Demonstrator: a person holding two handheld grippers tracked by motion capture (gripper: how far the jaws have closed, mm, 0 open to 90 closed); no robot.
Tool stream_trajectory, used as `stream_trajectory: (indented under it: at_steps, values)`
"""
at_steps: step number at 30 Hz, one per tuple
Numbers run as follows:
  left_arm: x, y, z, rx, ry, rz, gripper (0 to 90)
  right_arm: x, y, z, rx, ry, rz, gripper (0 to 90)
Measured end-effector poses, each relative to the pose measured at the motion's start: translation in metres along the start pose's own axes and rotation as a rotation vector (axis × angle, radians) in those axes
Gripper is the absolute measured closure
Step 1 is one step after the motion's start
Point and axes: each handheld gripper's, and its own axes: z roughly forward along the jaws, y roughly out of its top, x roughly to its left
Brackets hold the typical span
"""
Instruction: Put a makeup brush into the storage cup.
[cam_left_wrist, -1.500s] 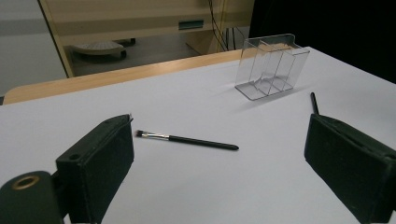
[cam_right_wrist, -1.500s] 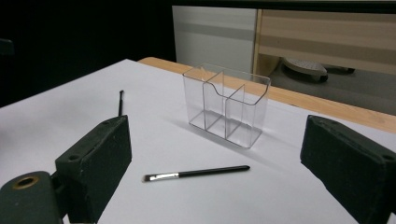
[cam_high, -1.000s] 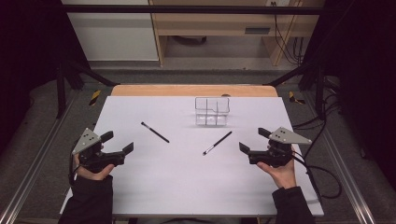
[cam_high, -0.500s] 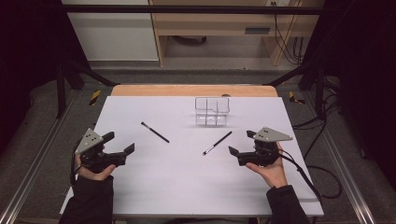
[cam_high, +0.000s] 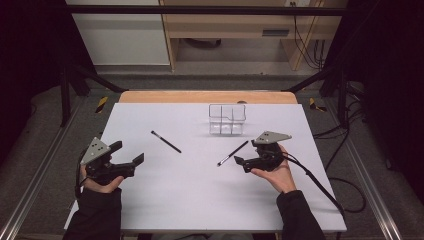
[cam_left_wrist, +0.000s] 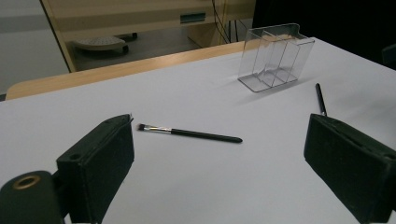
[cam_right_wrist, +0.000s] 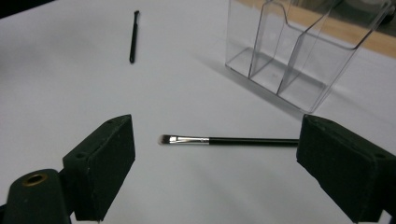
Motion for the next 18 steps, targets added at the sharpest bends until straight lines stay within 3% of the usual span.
stream_trajectory:
  at_steps: [7,18]
  values:
    - [0.001,-0.002,0.001,0.007,0.003,-0.002,8.1,-0.005,-0.001,0.017,0.052,-0.008,0.009,11.9]
    - [0.000,-0.002,0.002,0.012,0.000,0.006,8.2,-0.005,0.000,0.046,0.146,-0.012,-0.039,12.4]
